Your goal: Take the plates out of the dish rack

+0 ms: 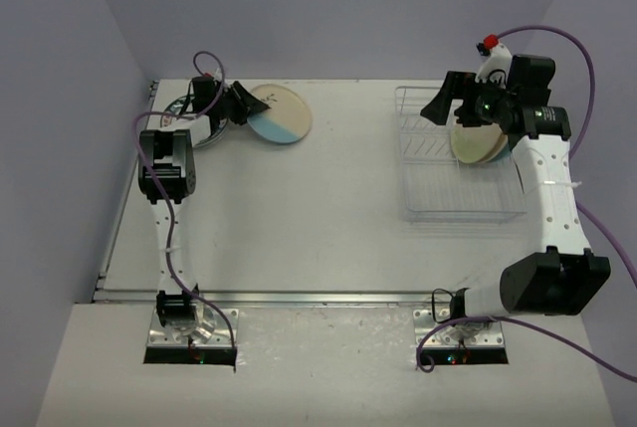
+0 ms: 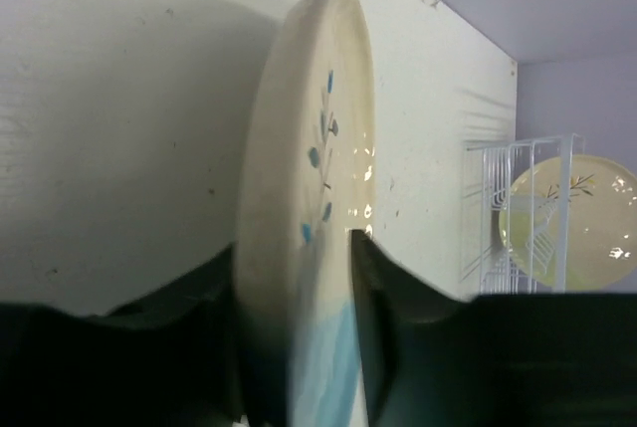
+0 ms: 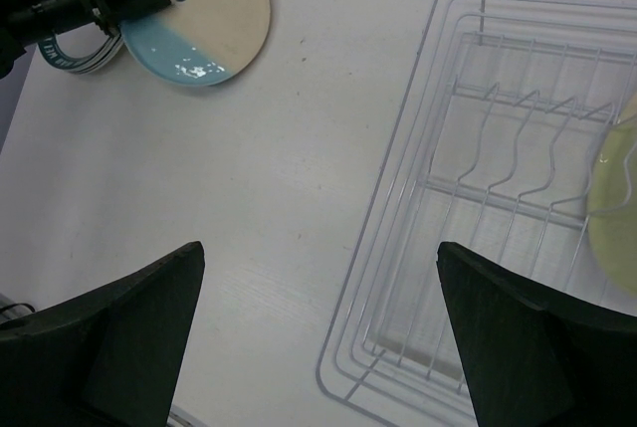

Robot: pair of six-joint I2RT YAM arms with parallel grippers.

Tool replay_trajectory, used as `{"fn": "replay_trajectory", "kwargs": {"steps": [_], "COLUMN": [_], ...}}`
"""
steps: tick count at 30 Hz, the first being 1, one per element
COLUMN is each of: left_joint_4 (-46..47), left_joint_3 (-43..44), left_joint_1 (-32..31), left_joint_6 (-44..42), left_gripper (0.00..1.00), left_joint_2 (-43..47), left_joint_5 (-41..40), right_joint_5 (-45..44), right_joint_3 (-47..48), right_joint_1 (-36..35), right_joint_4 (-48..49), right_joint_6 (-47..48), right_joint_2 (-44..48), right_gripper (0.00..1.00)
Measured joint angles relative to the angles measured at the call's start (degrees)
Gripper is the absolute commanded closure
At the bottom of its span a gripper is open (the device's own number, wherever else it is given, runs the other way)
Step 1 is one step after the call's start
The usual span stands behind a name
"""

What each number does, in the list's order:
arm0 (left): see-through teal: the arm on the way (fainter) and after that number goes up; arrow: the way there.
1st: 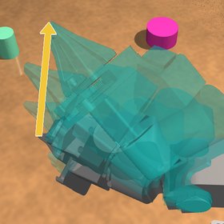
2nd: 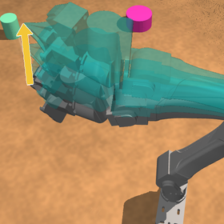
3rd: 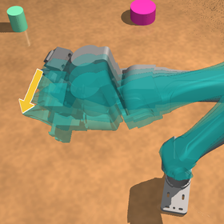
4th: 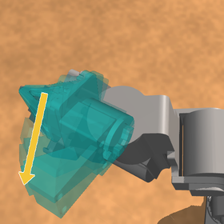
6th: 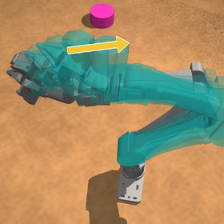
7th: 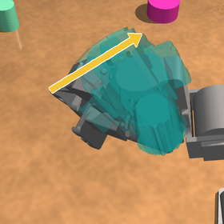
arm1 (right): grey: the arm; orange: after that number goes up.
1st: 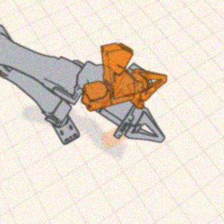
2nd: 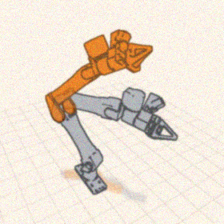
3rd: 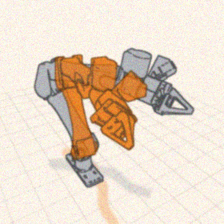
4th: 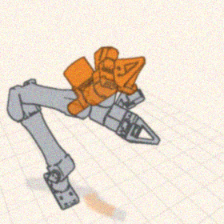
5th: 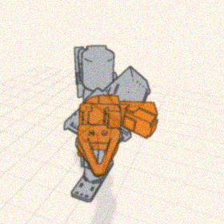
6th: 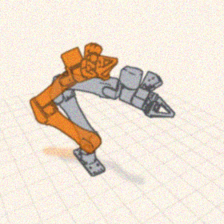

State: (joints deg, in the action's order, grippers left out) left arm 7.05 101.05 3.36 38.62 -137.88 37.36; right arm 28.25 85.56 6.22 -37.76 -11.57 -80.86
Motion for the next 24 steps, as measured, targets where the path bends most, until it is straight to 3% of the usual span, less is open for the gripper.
{"fn": "replay_trajectory", "kwargs": {"steps": [5, 14, 24], "left_joint_4": [-5.73, -11.54, -21.33], "left_joint_3": [0.12, 2.94, 4.9], "left_joint_1": [-0.93, -2.82, -6.35], "left_joint_6": [-4.05, -10.11, -20.61], "left_gripper": [0.34, 0.3, 0.21], "left_joint_2": [-0.24, -0.22, 2.28], "left_joint_5": [-3.38, -9.86, -27.26], "right_joint_5": [0.01, -0.91, -5.42], "right_joint_3": [0.0, -0.75, -1.49], "right_joint_1": [0.0, 0.0, 0.0], "right_joint_4": [-0.06, -0.05, 0.01], "right_joint_6": [0.02, 0.04, 0.62], "right_joint_2": [0.0, 0.17, 0.33], "right_gripper": [0.01, 0.01, 0.01]}}
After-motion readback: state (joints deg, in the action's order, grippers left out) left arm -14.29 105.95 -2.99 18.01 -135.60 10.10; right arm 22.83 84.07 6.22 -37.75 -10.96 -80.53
